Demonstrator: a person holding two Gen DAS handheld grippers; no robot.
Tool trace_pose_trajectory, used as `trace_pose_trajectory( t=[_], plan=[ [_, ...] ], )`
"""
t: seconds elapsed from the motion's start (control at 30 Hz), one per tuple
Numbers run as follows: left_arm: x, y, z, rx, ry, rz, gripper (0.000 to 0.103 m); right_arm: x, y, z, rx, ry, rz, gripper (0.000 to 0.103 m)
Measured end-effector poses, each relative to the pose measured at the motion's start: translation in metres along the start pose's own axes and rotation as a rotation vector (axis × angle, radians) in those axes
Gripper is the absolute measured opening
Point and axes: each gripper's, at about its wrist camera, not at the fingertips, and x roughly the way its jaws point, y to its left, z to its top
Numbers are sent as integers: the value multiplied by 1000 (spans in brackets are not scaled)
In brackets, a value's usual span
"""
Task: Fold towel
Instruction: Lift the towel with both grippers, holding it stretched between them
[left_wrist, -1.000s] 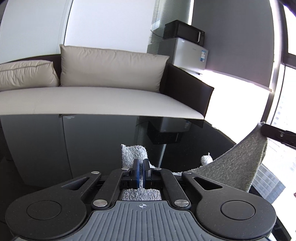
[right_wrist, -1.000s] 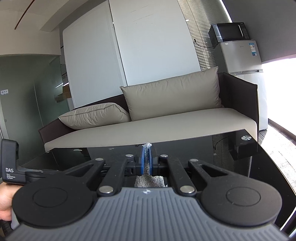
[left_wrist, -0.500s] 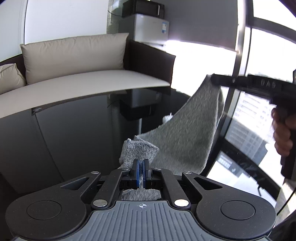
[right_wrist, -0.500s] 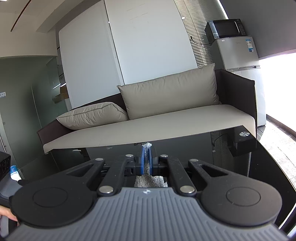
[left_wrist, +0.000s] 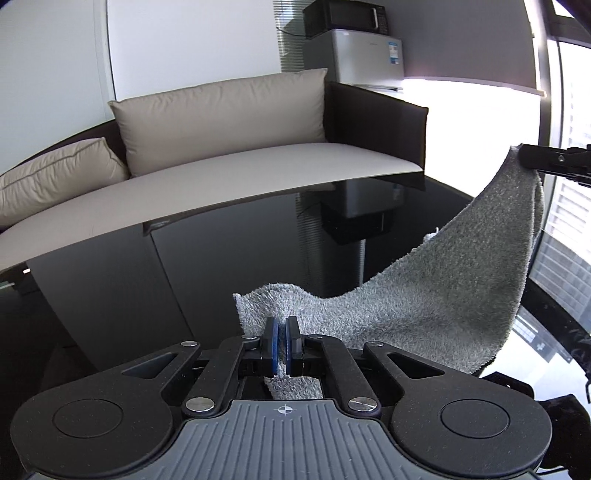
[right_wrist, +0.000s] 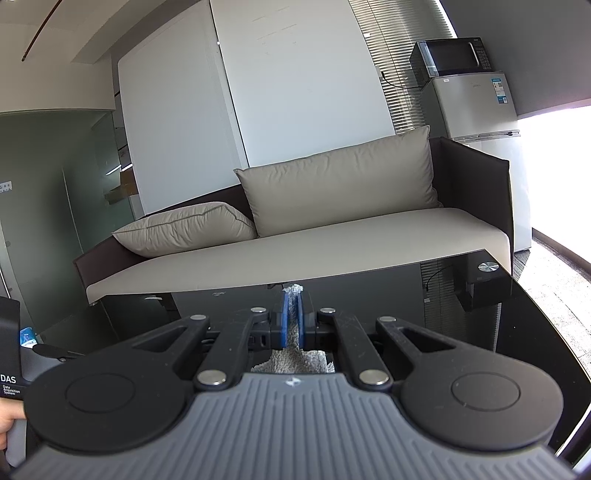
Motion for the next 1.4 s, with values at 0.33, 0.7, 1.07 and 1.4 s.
trace_pose_trajectory(
  t=[0.33, 0.7, 1.07, 1.4],
  plan=[
    [-35, -3, 16, 13, -181, 16, 3, -2, 2, 0, 0, -11, 1, 5],
    [-84, 17, 52, -87, -335, 42, 3, -12, 16, 18, -23, -112, 36, 5],
    [-151, 14, 79, -122, -472, 88, 3, -51, 37, 56, -4, -221, 41, 5],
    [-197, 9, 85, -149, -495, 121, 3, -93, 61, 86, 13, -203, -16, 5]
  ],
)
